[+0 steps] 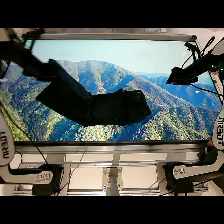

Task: Fold the clothes and pants, and hang the long-sleeved shirts on hangers.

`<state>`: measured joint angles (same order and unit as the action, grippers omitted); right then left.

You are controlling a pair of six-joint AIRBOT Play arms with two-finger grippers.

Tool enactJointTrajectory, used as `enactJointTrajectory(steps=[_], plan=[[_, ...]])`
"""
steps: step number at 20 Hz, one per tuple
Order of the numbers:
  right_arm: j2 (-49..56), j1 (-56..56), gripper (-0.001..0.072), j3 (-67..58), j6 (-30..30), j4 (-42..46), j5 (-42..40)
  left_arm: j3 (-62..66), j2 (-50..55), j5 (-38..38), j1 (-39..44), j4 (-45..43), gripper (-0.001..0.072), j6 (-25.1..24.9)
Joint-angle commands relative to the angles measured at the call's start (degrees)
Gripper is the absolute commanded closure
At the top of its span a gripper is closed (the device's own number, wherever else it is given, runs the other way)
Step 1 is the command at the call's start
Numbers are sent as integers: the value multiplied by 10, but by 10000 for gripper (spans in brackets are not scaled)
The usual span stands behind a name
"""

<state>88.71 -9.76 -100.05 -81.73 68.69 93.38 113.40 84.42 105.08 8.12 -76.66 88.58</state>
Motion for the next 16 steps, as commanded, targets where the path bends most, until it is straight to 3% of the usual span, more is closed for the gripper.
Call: enactJointTrajectory(steps=[1,5,10,12,16], plan=[[0,0,301,0,0,0,-1,44,53,-4,92,-15,688,16],[0,0,301,0,0,0,0,44,113,-75,161,3,687,43],[0,0,301,0,0,0,-1,43,155,-257,191,204,687,50],[0,0,301,0,0,0,-1,43,163,-306,201,221,687,49],[0,0,301,0,0,0,-5,42,191,-322,225,223,687,49]])
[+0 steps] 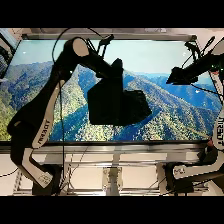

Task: Fold the clothes and pants, and hang the long-sleeved shirts on hangers.

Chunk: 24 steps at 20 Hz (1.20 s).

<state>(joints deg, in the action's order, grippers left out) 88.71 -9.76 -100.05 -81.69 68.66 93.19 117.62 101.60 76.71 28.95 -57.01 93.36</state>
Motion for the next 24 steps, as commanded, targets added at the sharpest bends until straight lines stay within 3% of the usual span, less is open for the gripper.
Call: enactJointTrajectory(steps=[1,5,7,9,10,11,16,18,19,21,22,23,24], plan=[[0,0,301,0,0,0,-3,0,29,-39,24,31,686,1],[0,0,301,0,0,0,-8,0,74,-43,57,85,684,-28],[1,0,301,0,0,0,-9,0,92,-45,69,115,650,-30],[1,0,300,0,0,1,-9,0,102,-45,74,139,238,-55],[1,0,300,0,0,2,-9,0,103,-45,74,156,107,-67],[1,0,300,0,0,3,-9,0,103,-45,72,171,103,-84],[1,0,301,10,6,9,-14,0,103,-21,43,215,115,-105],[1,2,300,43,9,4,-25,0,102,28,21,196,312,-104],[1,4,299,69,9,-4,-35,0,101,57,10,164,359,-96],[1,14,296,124,32,-30,-64,0,92,109,-5,58,545,-67],[2,24,231,155,45,-40,-87,0,83,130,-10,-16,601,-50],[2,36,70,182,52,-44,-114,0,72,150,-12,-85,637,-40],[2,49,0,202,59,-43,-142,0,58,169,-12,-154,653,-34]])
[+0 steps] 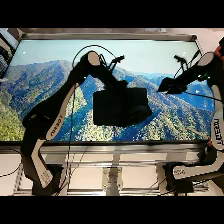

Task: Fold the clothes and pants, and hang the long-sleeved shirts on hangers.

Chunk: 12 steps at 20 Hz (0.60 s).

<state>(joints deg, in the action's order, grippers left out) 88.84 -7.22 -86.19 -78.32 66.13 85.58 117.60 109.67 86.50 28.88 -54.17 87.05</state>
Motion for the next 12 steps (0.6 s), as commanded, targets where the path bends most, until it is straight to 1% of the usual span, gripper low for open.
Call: enactJointTrajectory(steps=[1,2,3,4,5,8,9,10,12], plan=[[3,36,0,79,31,-18,-93,0,-38,85,-11,-235,653,30],[6,47,0,87,30,-19,-116,-1,-53,91,-11,-271,653,30],[12,60,0,89,30,-19,-132,-8,-71,87,-12,-286,653,29],[18,72,2,89,31,-19,-143,-18,-88,76,-12,-282,653,25],[28,83,5,89,31,-19,-151,-27,-101,65,-11,-274,653,25],[70,107,6,88,26,-18,-156,-37,-106,48,2,-207,654,10],[83,110,9,88,19,-18,-156,-41,-106,28,10,-199,659,10],[95,112,27,88,8,-18,-156,-48,-106,-5,22,-199,660,6],[105,113,30,88,3,-19,-154,-70,-106,-90,52,-199,660,3]])
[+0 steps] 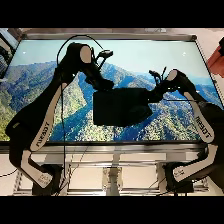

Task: Fold the clothes and pants, and hang the long-sleeved shirts on hangers.

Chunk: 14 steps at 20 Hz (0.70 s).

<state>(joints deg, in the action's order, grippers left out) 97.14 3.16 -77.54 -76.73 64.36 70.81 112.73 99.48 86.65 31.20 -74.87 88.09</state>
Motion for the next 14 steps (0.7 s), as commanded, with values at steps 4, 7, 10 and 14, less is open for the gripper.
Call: enactJointTrajectory(steps=[4,7,10,14], plan=[[23,9,565,2,-12,0,3,-85,5,-210,105,8,660,-38],[23,9,685,2,-12,0,9,-101,34,-259,147,-1,685,-51],[23,8,686,2,-11,6,21,-101,62,-291,164,0,685,-50],[23,8,686,2,-11,9,21,-101,77,-300,168,-1,686,-50]])
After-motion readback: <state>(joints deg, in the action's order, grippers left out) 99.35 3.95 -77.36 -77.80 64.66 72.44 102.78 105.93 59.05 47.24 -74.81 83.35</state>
